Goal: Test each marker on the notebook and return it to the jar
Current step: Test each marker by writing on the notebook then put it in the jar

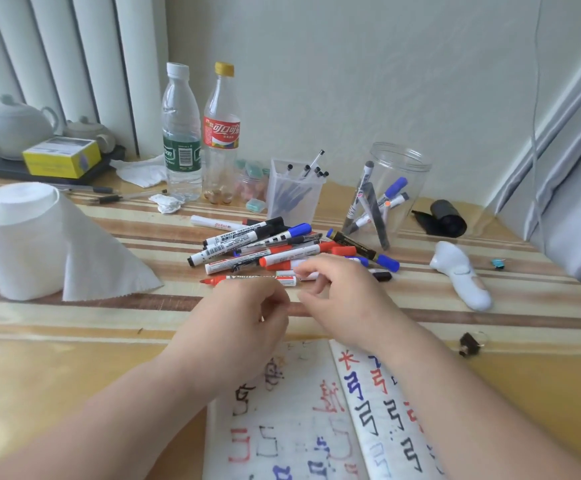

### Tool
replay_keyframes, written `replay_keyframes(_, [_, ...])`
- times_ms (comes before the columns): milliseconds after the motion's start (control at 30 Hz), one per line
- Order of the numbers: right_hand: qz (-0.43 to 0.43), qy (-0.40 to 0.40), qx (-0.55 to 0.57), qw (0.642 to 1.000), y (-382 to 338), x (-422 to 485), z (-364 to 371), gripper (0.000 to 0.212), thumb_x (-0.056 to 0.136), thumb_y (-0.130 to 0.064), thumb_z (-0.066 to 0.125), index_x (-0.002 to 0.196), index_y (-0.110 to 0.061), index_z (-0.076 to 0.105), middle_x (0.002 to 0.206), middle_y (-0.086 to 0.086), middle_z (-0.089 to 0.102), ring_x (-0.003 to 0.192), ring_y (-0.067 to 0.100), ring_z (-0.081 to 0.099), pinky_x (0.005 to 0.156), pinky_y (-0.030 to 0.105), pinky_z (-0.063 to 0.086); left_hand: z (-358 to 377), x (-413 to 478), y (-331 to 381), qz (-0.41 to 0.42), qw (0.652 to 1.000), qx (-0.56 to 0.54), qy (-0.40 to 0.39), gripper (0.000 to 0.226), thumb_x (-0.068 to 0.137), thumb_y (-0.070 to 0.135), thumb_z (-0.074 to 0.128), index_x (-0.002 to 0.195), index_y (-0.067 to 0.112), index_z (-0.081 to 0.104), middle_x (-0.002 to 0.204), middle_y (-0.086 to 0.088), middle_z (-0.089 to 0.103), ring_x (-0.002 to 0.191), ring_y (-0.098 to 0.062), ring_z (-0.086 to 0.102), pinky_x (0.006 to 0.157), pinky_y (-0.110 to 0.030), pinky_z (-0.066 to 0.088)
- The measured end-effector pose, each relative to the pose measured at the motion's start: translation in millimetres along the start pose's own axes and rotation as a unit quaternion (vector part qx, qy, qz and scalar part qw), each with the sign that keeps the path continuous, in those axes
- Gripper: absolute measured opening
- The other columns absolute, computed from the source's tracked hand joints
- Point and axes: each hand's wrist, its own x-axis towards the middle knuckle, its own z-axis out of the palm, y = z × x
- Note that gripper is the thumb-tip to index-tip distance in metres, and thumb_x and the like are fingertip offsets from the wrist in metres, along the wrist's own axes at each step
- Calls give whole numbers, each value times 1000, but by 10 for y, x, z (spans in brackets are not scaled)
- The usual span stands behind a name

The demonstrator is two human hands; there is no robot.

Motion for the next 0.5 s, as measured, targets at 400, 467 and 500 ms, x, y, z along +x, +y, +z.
replay_keyframes(400, [-96, -48, -116, 987, -5, 56, 107, 16, 97, -36, 61, 108, -28, 69, 96, -14, 48, 105, 7, 44, 84, 28, 36, -130, 53, 17, -161, 974, -161, 19, 32, 83, -2, 42, 63, 8, 65, 63, -14, 70, 58, -34, 72, 54, -47, 63])
replay_keyframes(467, [-97, -60, -100, 988, 26, 55, 46, 7, 97, -35, 61, 97, -30, 65, 93, -16, 52, 98, 2, 46, 82, 26, 40, -159, 41, 15, -148, 976, -162, 2, 33, 83, -4, 41, 64, 9, 65, 63, -11, 70, 57, -30, 72, 55, -44, 63])
replay_keyframes(500, [-88, -55, -78, 992, 55, 51, 2, 4, 98, -36, 61, 95, -33, 62, 90, -15, 56, 92, 0, 49, 77, 23, 42, -175, 26, 17, -132, 979, -154, -22, 33, 83, -4, 42, 65, 11, 65, 64, -8, 71, 57, -27, 72, 56, -41, 63])
